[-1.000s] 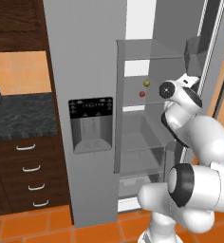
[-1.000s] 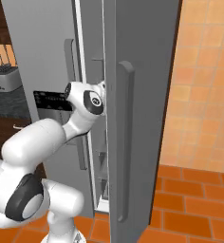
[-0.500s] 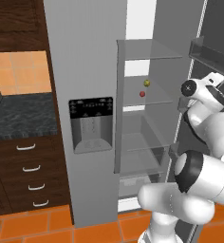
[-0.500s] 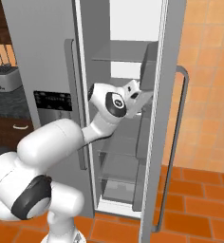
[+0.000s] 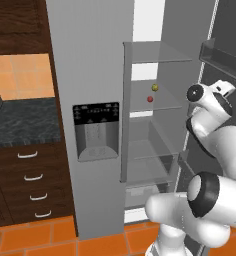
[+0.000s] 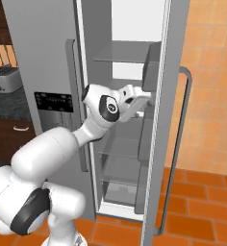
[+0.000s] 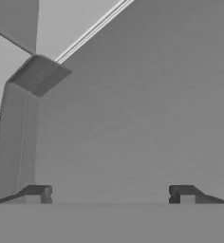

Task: Take the strawberry from the fridge and place it on top of the pancake, located on the dining counter.

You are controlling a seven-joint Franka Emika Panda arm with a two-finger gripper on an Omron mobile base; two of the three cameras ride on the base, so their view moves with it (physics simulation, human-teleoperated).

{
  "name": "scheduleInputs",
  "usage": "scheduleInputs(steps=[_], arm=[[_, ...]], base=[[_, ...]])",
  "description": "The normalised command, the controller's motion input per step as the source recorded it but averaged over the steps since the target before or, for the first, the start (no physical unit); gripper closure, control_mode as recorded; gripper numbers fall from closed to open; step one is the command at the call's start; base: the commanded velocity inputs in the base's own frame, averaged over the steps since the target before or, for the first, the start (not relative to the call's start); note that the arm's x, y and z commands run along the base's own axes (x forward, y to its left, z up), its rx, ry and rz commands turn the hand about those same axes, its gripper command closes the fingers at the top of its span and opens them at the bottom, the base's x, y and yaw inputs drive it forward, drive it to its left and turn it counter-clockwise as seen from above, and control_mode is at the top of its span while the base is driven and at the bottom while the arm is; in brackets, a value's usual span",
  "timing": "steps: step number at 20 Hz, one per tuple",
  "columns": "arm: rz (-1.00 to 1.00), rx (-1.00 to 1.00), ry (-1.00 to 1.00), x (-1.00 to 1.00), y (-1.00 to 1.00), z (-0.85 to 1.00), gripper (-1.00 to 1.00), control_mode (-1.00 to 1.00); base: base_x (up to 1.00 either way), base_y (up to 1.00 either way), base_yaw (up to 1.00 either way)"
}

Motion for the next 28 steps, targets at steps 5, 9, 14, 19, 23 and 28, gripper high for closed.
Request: scheduleInputs(steps=[5, 9, 14, 19, 23, 28], arm=[[-0.04, 0.27, 0.00, 0.05, 0.93, 0.22, -1.00, -1.00], [-0.02, 0.47, -0.04, 0.32, 0.36, 0.05, -1.00, -1.00], [0.00, 0.52, -0.16, 0.51, 0.05, -0.09, -1.00, -1.00], [-0.11, 0.22, -0.03, 0.49, 0.55, -0.26, -1.00, -1.00], [-0.05, 0.02, 0.01, 0.68, 0.38, -0.55, -1.00, -1.00], [-0.01, 0.07, 0.02, 0.77, 0.08, -0.39, -1.00, -1.00]], base=[[0.00, 0.00, 0.00], [0.00, 0.00, 0.00], [0.00, 0.00, 0.00], [0.00, 0.00, 0.00], [0.00, 0.00, 0.00], [0.00, 0.00, 0.00]])
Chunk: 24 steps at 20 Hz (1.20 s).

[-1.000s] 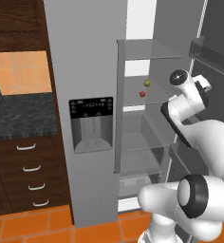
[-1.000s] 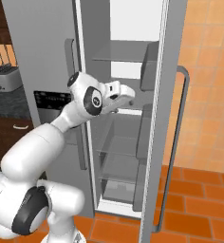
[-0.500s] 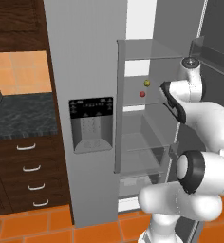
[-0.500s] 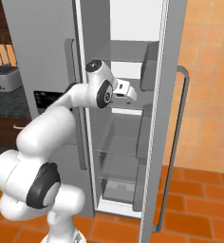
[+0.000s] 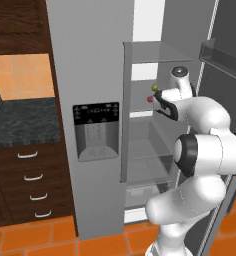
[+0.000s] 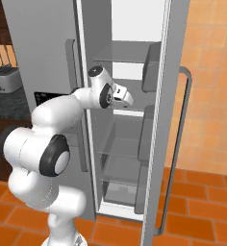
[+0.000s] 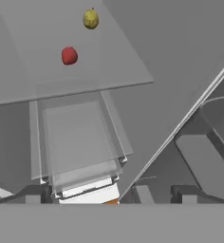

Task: Take the strawberry from the fridge and place it on top of the pancake, located on the dining counter.

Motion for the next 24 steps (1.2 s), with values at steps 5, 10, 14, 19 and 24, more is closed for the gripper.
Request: scheduleInputs(steps=[5, 10, 14, 19, 24], arm=[[0.00, 0.20, -0.06, 0.62, 0.00, -0.12, -1.00, -1.00], [0.00, 0.05, 0.02, 0.66, 0.01, -0.01, -1.00, -1.00], [0.00, 0.00, 0.10, 0.73, 0.04, -0.22, -1.00, -1.00], [0.02, 0.03, 0.08, 0.73, 0.00, -0.29, -1.00, -1.00], [0.04, 0.05, 0.01, 0.76, 0.00, -0.17, -1.00, -1.00]], base=[[0.00, 0.00, 0.00], [0.00, 0.00, 0.00], [0.00, 0.00, 0.00], [0.00, 0.00, 0.00], [0.00, 0.00, 0.00]])
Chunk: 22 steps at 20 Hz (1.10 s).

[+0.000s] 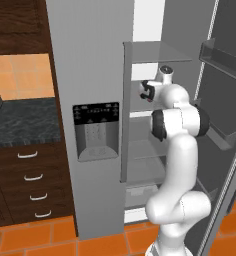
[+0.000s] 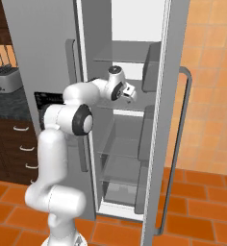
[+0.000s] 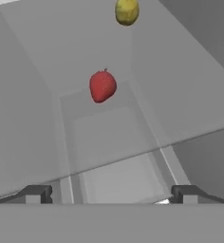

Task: Take the strawberry from the fridge and place it on top of the pancake, located on the dining counter.

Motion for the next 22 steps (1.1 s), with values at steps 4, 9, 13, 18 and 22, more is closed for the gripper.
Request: scheduleInputs(steps=[4, 9, 13, 18, 22], arm=[[0.02, 0.00, 0.01, 0.64, 0.00, -0.31, -1.00, -1.00], [0.00, -0.01, 0.08, 0.60, -0.01, -0.22, -1.00, -1.00], [0.00, 0.00, -0.12, 0.16, -0.01, -0.25, -1.00, -1.00], [0.02, 0.00, -0.18, -0.59, -0.05, -0.55, -1.00, -1.00], [0.00, 0.00, -0.04, -0.80, 0.11, -0.40, -1.00, -1.00]], base=[[0.00, 0.00, 0.00], [0.00, 0.00, 0.00], [0.00, 0.00, 0.00], [0.00, 0.00, 0.00], [0.00, 0.00, 0.00]])
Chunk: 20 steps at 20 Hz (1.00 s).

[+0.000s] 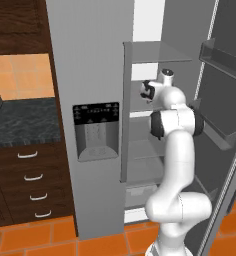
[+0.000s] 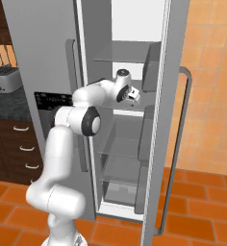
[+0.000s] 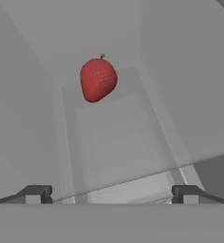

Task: Take the strawberry from the fridge and place it on top of the pancake, located on the dining counter.

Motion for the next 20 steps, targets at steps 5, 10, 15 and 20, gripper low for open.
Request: scheduleInputs(steps=[5, 10, 15, 20], arm=[[0.00, 0.00, -0.10, -0.44, 0.16, -0.08, -1.00, -1.00], [0.00, 0.00, -0.11, 0.00, -0.01, 0.08, -1.00, -1.00], [0.00, 0.00, -0.01, 0.17, -0.01, 0.05, -1.00, -1.00], [0.00, 0.00, 0.00, 0.00, 0.00, 0.00, -1.00, 1.00]], base=[[0.00, 0.00, 0.00], [0.00, 0.00, 0.00], [0.00, 0.00, 0.00], [0.54, 0.00, -0.01]])
